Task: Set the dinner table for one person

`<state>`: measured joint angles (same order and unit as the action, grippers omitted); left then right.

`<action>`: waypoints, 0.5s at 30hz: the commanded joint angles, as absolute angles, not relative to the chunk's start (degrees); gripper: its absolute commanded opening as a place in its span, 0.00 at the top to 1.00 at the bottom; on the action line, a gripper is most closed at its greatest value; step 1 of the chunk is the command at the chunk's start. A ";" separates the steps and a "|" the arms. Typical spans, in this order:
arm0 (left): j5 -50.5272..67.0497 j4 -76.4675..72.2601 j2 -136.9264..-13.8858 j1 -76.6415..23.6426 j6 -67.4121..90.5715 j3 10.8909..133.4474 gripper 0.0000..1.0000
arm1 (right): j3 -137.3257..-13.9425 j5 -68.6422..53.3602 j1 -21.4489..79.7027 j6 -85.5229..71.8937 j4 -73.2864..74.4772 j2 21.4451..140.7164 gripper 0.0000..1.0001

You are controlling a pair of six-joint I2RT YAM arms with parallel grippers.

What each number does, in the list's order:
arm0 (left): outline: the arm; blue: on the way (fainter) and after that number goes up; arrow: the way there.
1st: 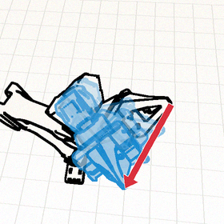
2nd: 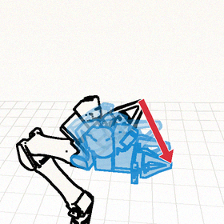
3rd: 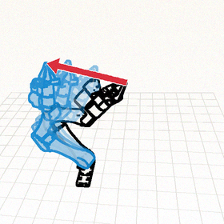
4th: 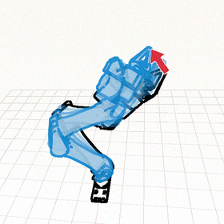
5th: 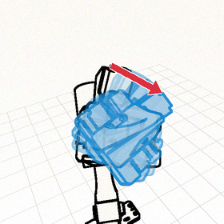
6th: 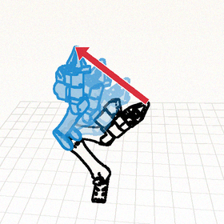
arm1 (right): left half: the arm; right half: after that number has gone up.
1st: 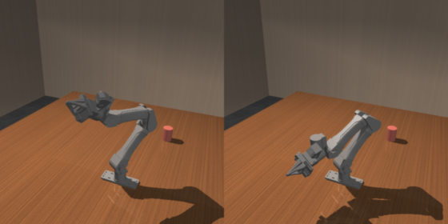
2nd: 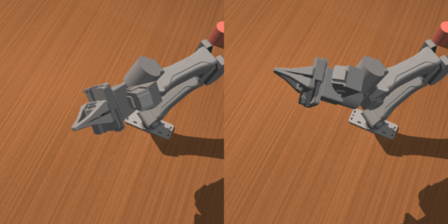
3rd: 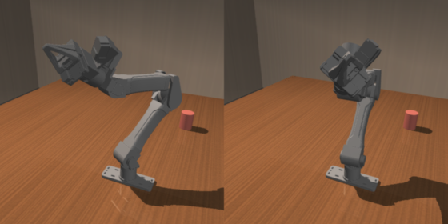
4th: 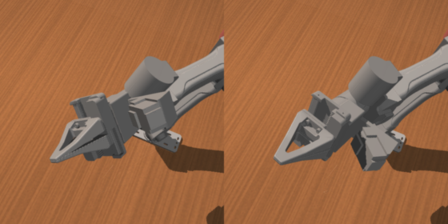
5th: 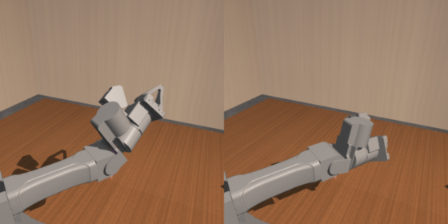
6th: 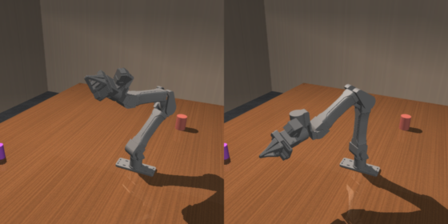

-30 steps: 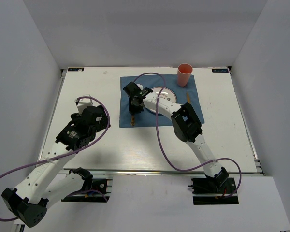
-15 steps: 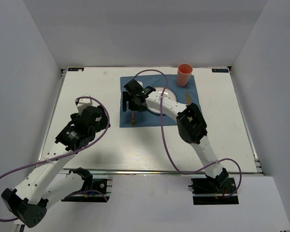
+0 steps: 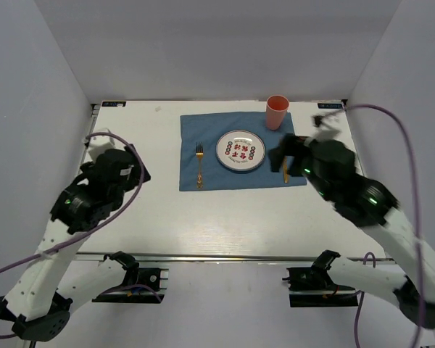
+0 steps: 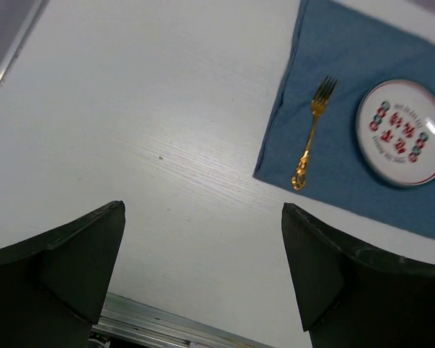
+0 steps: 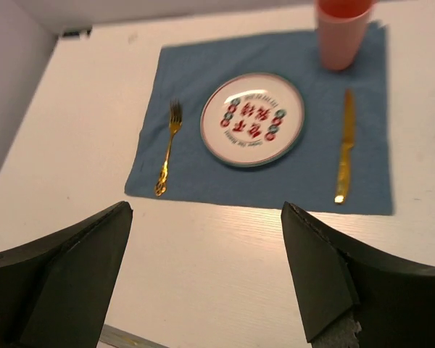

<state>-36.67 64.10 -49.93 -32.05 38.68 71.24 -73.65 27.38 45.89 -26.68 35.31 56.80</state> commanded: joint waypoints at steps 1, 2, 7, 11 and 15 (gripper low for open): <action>-40.78 73.12 -48.96 -31.82 39.73 80.14 0.02 | -71.62 35.58 46.05 -22.94 44.36 47.22 0.11; -41.91 73.91 -48.61 -31.82 39.64 81.64 0.02 | -72.41 35.86 45.97 -23.20 49.87 45.89 0.11; -43.95 75.41 -45.01 -32.34 37.80 86.83 0.02 | -77.95 36.73 46.05 -22.50 58.79 38.77 0.11; -42.98 75.94 -41.93 -32.34 37.44 88.33 0.02 | -79.98 37.79 46.14 -23.73 64.50 36.57 0.11; -42.10 76.29 -39.64 -32.34 37.62 87.63 0.02 | -78.32 38.75 45.97 -24.69 66.01 34.37 0.11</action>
